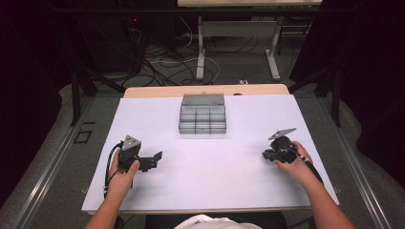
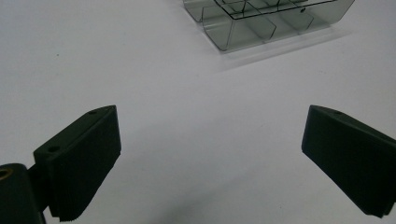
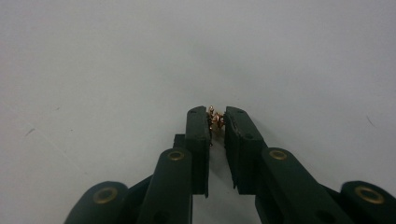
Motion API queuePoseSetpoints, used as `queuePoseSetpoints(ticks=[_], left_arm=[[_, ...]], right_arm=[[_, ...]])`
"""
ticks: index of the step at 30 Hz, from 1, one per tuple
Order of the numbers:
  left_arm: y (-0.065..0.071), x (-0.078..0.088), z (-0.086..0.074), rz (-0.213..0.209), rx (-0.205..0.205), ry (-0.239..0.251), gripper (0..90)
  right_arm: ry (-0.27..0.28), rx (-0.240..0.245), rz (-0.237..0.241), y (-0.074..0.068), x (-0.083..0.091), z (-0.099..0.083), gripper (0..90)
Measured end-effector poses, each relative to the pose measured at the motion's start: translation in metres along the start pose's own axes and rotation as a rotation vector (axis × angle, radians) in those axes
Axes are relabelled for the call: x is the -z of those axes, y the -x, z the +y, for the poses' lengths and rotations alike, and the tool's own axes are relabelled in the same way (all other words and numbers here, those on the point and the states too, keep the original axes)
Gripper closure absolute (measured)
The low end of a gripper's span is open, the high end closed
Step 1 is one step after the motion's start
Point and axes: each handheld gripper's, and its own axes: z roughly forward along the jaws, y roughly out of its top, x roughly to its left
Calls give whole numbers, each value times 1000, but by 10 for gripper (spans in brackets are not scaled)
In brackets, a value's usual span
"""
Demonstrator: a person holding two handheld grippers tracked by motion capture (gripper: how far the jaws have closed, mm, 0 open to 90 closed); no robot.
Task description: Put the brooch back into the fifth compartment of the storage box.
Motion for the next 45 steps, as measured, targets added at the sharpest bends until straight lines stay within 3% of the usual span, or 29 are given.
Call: queuePoseSetpoints(ticks=[12,20,22,38,45], left_arm=[[0,0,0,-5,7,6,46],[0,0,0,-5,6,6,46],[0,0,0,-5,6,6,46],[0,0,0,-4,6,3,46],[0,0,0,-5,7,7,46]], right_arm=[[-1,-27,-4,1,0,1,803],[10,-102,-8,3,0,1,803],[5,-103,-13,4,1,1,803],[56,-290,45,15,10,0,803],[71,-364,45,22,11,-2,803]])
